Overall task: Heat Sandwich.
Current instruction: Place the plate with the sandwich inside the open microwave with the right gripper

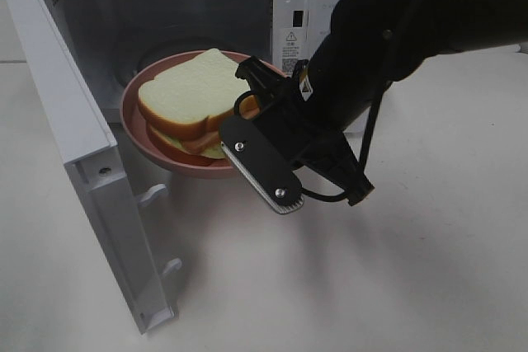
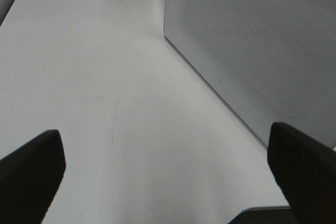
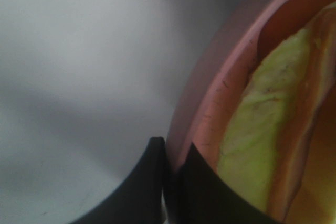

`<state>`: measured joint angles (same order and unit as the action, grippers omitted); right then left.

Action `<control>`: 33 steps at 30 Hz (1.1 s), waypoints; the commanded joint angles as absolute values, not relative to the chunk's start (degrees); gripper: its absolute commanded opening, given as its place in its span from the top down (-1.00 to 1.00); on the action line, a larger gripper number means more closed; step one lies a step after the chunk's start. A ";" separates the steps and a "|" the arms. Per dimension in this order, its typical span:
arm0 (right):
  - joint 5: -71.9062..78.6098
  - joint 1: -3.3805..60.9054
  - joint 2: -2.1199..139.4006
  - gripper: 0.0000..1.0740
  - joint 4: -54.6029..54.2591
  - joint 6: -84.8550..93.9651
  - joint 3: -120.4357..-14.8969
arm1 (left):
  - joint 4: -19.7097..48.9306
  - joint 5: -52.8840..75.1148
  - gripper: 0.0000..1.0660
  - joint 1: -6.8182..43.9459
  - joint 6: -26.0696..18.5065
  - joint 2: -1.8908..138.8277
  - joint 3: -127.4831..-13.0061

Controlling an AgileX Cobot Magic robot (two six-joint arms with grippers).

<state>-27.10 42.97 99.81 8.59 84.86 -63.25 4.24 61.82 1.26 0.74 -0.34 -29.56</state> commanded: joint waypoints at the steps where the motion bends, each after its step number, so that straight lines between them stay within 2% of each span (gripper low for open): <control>1: -27.85 42.74 101.18 1.00 8.25 85.66 -66.12 | 4.81 61.19 -0.88 1.60 0.69 -1.38 -29.45; 33: -40.51 42.74 116.88 0.97 6.82 83.59 -91.27 | 4.81 61.19 -0.88 1.60 0.69 -1.38 -29.45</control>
<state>-40.62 42.97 116.60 7.10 84.28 -89.55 4.24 61.82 1.26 0.74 -0.34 -29.56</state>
